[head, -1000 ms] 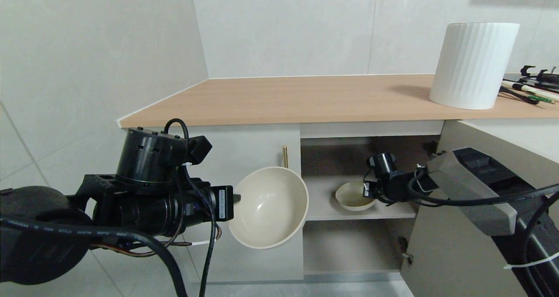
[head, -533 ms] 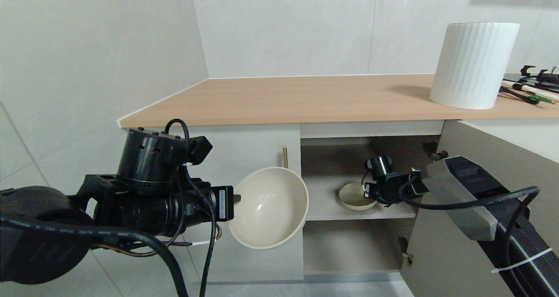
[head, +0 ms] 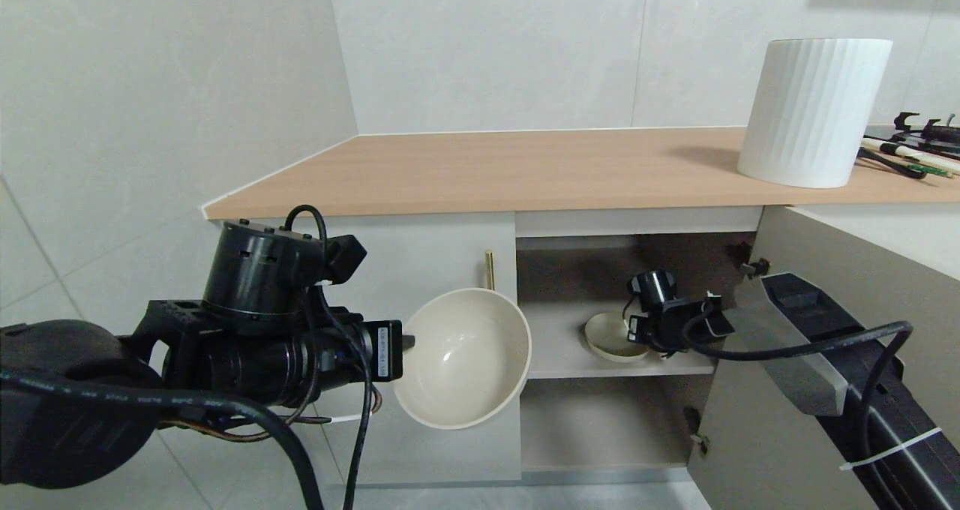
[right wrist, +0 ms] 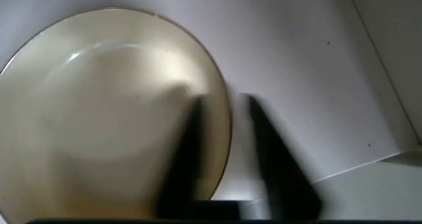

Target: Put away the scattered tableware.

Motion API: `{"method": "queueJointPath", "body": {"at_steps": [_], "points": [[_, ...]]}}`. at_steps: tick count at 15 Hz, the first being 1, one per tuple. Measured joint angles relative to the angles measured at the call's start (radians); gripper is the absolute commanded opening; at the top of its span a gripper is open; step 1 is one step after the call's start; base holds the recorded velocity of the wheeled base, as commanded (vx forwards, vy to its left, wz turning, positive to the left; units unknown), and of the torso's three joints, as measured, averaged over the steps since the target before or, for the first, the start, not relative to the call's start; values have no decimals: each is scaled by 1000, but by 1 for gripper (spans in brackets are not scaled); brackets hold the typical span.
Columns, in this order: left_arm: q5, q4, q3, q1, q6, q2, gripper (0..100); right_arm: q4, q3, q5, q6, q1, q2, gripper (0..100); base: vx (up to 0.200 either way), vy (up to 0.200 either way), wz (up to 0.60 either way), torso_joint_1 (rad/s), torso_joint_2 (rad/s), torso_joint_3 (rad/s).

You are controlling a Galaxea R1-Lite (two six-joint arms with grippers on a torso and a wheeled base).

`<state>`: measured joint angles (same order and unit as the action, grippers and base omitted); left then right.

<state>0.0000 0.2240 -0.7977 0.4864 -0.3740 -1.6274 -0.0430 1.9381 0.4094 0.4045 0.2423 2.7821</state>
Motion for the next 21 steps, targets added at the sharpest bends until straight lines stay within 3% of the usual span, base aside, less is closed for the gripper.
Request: {"method": "queueJointPath", "body": {"at_steps": [4, 8, 12, 16, 21], "points": [[0, 0, 0, 0, 0, -11, 0, 25, -47, -3, 28, 1, -41, 100, 0, 0, 0, 0, 0, 0], [11, -8, 0, 4, 0, -38, 0, 35, -258, -56, 52, 8, -221, 100, 0, 0, 0, 0, 0, 0], [64, -23, -7, 23, 1, -48, 0, 37, -455, -120, 46, 41, -466, 100, 0, 0, 0, 0, 0, 0], [103, -127, -55, 57, 0, -80, 0, 39, -624, -141, 13, 137, -690, 100, 0, 0, 0, 0, 0, 0], [213, -133, -77, 118, 0, -153, 0, 170, -704, -145, 7, 286, -902, 100, 0, 0, 0, 0, 0, 0]]}}
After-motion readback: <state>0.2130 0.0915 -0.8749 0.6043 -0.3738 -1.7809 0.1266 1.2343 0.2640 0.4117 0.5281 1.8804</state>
